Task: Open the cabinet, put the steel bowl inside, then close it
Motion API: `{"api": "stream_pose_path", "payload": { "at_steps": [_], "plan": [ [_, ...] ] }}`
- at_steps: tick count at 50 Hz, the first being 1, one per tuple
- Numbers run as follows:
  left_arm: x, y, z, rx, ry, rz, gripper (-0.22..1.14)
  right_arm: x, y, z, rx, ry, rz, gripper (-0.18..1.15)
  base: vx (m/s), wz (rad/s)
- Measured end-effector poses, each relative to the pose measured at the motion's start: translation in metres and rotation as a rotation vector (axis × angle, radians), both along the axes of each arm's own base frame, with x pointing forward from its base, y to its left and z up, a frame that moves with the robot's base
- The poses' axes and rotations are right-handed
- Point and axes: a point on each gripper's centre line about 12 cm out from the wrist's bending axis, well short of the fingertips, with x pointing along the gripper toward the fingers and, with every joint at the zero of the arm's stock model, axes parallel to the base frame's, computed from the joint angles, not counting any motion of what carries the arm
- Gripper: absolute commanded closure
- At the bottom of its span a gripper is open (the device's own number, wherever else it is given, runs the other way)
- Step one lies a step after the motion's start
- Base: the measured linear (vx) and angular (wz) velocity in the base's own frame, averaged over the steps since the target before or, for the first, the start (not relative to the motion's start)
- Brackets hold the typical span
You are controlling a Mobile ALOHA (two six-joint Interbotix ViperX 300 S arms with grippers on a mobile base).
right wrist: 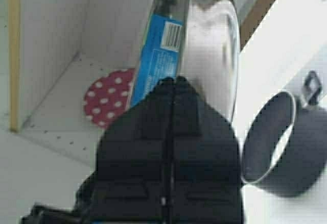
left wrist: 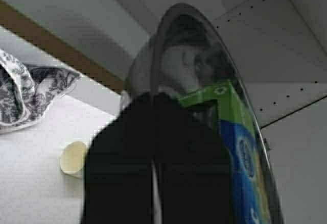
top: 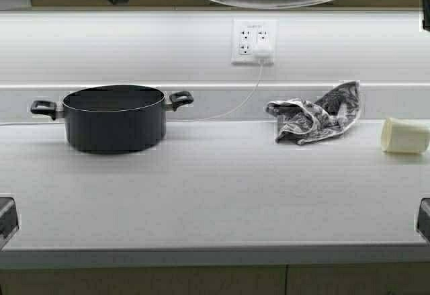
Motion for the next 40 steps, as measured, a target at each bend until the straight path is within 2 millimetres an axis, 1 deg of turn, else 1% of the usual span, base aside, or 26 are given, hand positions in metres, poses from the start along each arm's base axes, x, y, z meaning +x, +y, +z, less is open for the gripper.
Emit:
{"api": "stream_pose_path", "payload": {
  "at_steps": [8,17,23,28,33,35,40],
  "plan": [
    [0.017,-0.009,0.016,-0.019,-0.022,0.012,0.89,0.018,0.001,0.021,0.009,0.0,-0.011,0.89,0.0,0.0],
    [0.037,-0.017,0.041,-0.03,-0.047,0.031,0.89,0.051,0.005,0.029,0.009,0.026,-0.016,0.89,0.0,0.0],
    [0.05,-0.023,0.05,-0.025,-0.033,0.05,0.89,0.069,0.007,0.044,0.012,0.002,-0.017,0.89,0.0,0.0],
    [0.061,-0.025,0.052,-0.041,-0.009,0.072,0.89,0.082,0.008,0.052,0.015,-0.013,-0.018,0.89,0.01,0.0],
    [0.068,-0.027,0.051,-0.052,0.006,0.085,0.89,0.095,0.01,0.053,0.022,-0.002,-0.016,0.89,0.01,0.0],
    [0.07,-0.028,0.053,-0.06,0.01,0.088,0.89,0.101,0.01,0.05,0.026,0.014,-0.017,0.89,0.0,0.0],
    [0.075,-0.03,0.05,-0.056,0.025,0.094,0.89,0.113,0.011,0.039,0.027,0.055,-0.019,0.89,0.0,0.0]
  ]
}}
